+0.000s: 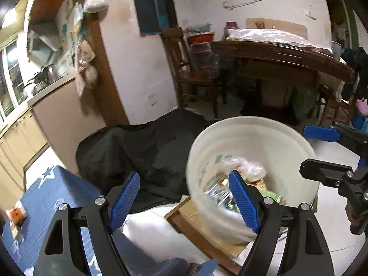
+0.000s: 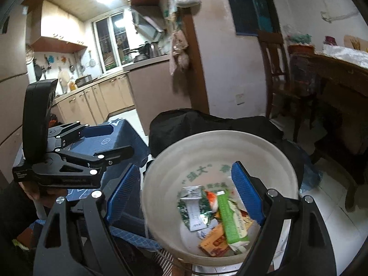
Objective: Collect trash
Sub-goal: 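Return both tools to the table toward the white medicine packets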
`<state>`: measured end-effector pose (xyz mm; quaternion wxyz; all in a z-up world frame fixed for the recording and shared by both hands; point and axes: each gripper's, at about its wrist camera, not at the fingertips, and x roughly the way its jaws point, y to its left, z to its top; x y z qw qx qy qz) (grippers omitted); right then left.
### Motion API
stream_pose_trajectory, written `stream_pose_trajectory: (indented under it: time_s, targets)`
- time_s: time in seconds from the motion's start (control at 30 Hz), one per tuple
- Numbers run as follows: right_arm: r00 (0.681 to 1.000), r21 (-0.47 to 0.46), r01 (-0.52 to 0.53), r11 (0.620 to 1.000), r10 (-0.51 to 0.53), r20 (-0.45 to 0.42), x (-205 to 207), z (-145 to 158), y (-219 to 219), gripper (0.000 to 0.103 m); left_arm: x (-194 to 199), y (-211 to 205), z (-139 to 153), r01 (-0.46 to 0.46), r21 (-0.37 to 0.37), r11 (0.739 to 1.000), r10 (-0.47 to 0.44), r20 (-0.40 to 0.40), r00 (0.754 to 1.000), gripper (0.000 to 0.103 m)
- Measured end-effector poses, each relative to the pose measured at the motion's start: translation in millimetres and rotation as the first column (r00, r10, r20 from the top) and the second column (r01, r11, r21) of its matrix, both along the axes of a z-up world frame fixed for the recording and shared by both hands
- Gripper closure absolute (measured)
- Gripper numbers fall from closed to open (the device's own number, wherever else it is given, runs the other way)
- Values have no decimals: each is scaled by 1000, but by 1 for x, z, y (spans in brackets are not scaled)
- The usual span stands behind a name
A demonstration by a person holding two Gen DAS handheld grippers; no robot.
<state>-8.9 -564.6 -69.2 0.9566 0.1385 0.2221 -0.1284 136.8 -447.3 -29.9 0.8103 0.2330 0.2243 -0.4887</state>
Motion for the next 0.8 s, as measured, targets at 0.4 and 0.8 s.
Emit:
stream_pose_trajectory:
  time_s: [0.4,0.8]
  targets:
    - [992,-56,-122,991,120,-33,49,2,60,23,42,98,-3,-198,-9,980,198,-16,980,23]
    - [955,-88,-290,953,282,-91,119,-10,142,23,78,203,-18,-406,11,914,406,-38,913,23]
